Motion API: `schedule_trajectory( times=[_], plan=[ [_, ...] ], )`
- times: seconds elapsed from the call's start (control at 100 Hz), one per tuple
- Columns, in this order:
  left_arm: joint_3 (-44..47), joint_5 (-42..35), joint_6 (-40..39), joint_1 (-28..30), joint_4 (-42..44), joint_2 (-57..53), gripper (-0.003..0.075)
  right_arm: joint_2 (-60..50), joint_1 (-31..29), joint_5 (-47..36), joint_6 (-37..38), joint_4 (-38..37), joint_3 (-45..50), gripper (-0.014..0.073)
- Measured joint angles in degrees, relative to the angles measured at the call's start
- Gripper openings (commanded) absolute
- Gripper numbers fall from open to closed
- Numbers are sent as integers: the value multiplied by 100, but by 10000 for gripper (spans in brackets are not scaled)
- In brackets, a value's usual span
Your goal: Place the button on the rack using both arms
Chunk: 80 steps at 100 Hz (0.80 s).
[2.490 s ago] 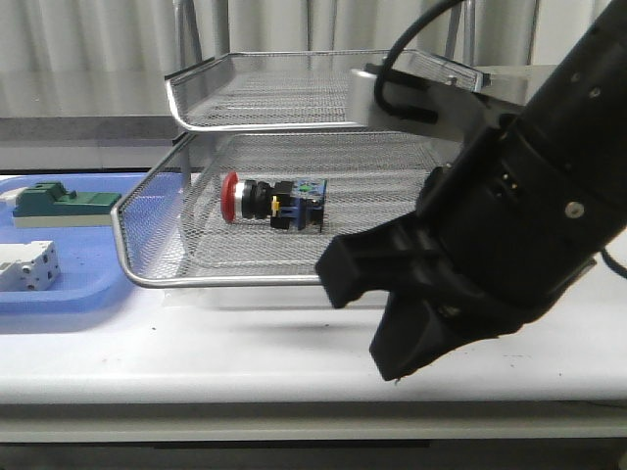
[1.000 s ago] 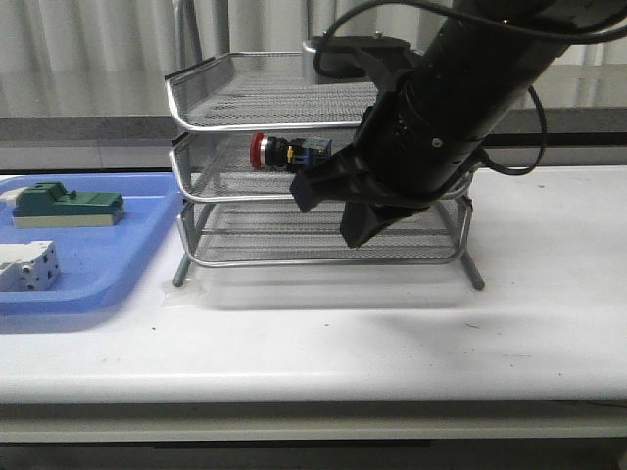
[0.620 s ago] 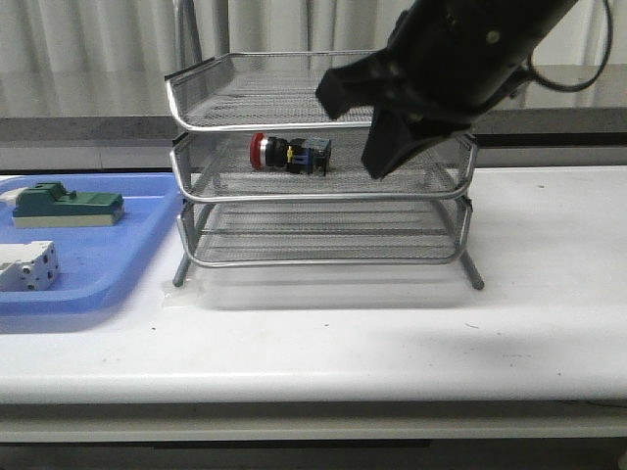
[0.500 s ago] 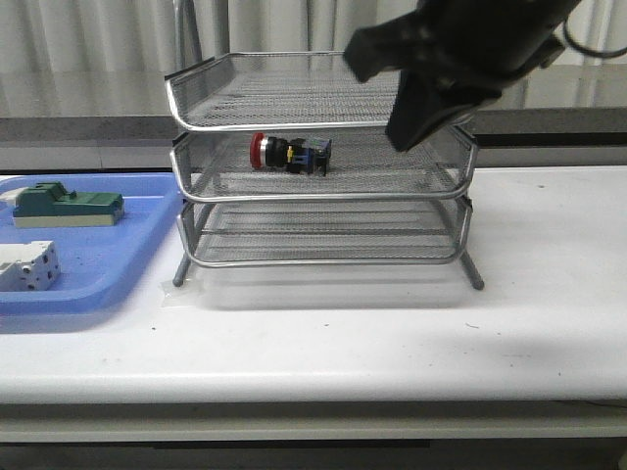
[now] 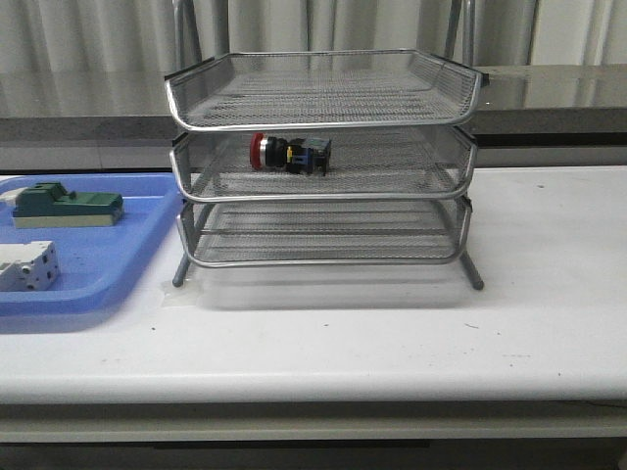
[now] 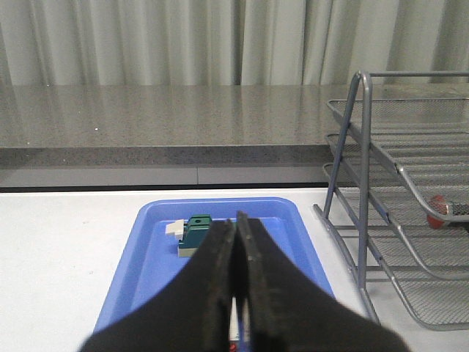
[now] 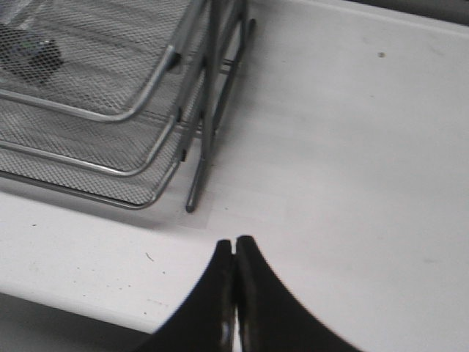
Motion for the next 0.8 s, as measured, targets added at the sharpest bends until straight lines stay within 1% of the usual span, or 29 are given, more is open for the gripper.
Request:
schedule_trajectory(
  times=[0.21,0.39,0.51,0.65,0.8],
  plan=[
    [0,0,0,0,0,0,-20,-1583,-328,42,41,-23,902,-58],
    [0,0,0,0,0,0,-20,-2943,-363,180,41,-23,1527,-58],
    [0,0,0,0,0,0,-20,-3662,-363,299,44,-59,1789,-58],
    [0,0,0,0,0,0,-20,-4178,-363,391,44,-112,1953,-58],
    [0,0,0,0,0,0,-20,-4277,-363,406,44,-133,1965,-58]
  ],
)
